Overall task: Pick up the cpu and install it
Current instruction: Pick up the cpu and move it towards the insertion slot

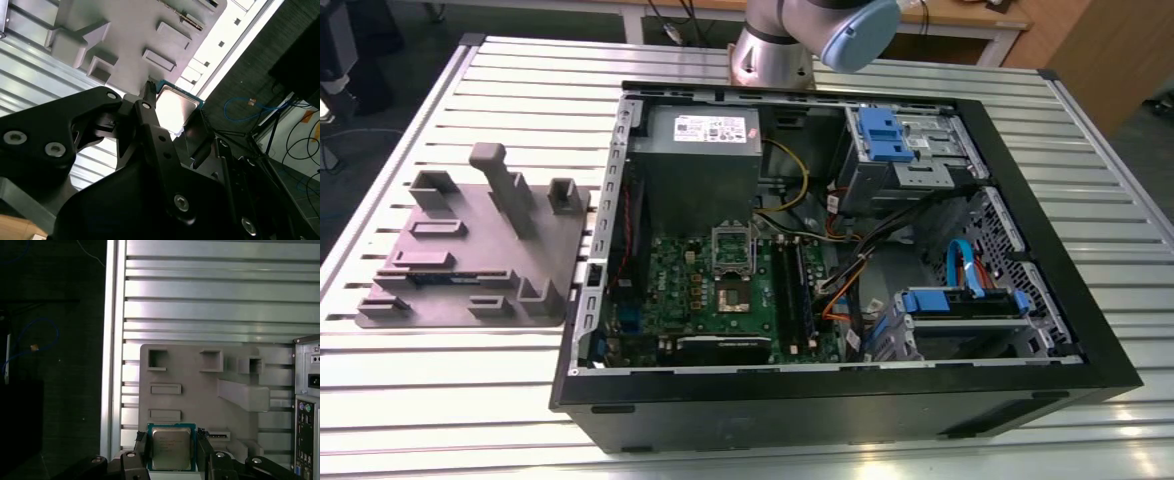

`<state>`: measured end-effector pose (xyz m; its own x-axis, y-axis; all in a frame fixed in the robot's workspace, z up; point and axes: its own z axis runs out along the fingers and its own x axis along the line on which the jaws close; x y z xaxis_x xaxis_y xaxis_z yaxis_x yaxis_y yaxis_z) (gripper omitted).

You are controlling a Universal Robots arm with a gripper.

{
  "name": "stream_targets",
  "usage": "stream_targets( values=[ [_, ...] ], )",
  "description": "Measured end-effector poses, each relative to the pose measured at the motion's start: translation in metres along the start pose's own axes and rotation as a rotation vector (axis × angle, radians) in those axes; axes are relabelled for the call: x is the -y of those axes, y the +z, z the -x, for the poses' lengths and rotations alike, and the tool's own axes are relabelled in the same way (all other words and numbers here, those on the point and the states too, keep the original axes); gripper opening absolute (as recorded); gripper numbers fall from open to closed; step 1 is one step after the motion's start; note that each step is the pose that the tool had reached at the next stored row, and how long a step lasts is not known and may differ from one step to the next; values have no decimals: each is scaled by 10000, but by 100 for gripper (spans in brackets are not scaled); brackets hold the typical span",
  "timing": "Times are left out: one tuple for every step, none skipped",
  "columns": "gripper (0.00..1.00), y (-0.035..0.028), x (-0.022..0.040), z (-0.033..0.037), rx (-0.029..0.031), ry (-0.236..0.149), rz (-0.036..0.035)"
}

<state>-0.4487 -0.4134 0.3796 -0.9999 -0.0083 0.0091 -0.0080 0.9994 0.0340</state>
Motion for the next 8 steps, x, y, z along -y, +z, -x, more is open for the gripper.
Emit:
stream_targets(
  values=[
    [47, 1, 0, 2, 1, -1, 0],
    [47, 1, 0, 3, 1, 0, 0],
    [47, 1, 0, 6, 2, -1, 1],
    [47, 1, 0, 9, 2, -1, 1],
    [47, 1, 0, 11, 1, -1, 1],
    [47, 1, 0, 13, 2, 0, 1],
    [47, 0, 1, 63, 1, 0, 1],
    [47, 0, 1, 99, 2, -1, 1]
  ],
)
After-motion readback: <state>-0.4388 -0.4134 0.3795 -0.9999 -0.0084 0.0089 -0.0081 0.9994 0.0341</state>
